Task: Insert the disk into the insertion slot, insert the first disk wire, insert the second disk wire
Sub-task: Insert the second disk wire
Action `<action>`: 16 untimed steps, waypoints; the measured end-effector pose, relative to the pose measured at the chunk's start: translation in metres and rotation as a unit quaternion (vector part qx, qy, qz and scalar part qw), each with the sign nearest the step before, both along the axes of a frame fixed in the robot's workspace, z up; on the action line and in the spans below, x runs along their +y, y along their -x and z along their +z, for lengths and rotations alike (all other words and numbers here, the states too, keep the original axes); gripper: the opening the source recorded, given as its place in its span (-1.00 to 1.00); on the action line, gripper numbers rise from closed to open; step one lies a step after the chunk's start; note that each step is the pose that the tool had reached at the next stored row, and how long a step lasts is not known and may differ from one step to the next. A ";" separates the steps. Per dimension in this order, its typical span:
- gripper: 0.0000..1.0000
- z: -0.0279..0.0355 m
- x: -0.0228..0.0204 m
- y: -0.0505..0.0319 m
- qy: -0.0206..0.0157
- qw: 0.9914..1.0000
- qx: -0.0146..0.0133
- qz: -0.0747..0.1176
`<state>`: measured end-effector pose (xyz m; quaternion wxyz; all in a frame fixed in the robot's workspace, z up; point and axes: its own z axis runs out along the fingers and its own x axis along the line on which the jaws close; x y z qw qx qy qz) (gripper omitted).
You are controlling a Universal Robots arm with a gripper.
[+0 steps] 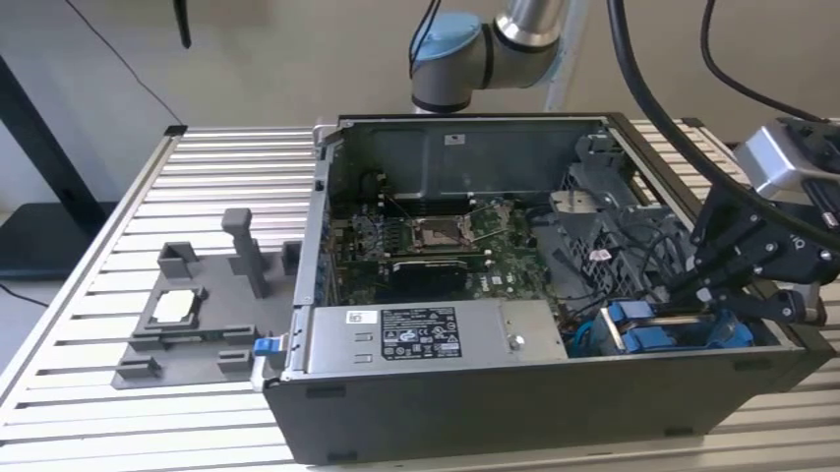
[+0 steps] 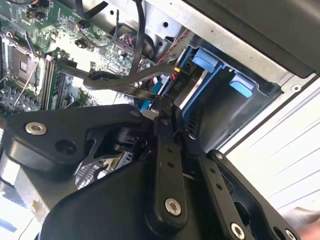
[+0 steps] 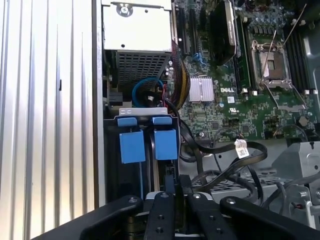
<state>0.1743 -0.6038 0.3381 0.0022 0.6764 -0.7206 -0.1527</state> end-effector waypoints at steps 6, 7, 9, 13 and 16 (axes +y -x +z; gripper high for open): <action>-0.69 -0.0023 0.0011 0.0001 0.001 1.000 0.000 0.000; -0.69 -0.0025 0.0015 0.0000 0.001 1.000 0.000 0.000; -0.69 -0.0025 0.0019 0.0000 0.001 1.000 0.000 -0.001; -0.69 -0.0035 0.0028 0.0000 0.002 1.000 0.000 -0.002; -0.69 -0.0062 0.0028 0.0000 0.005 1.000 0.000 -0.003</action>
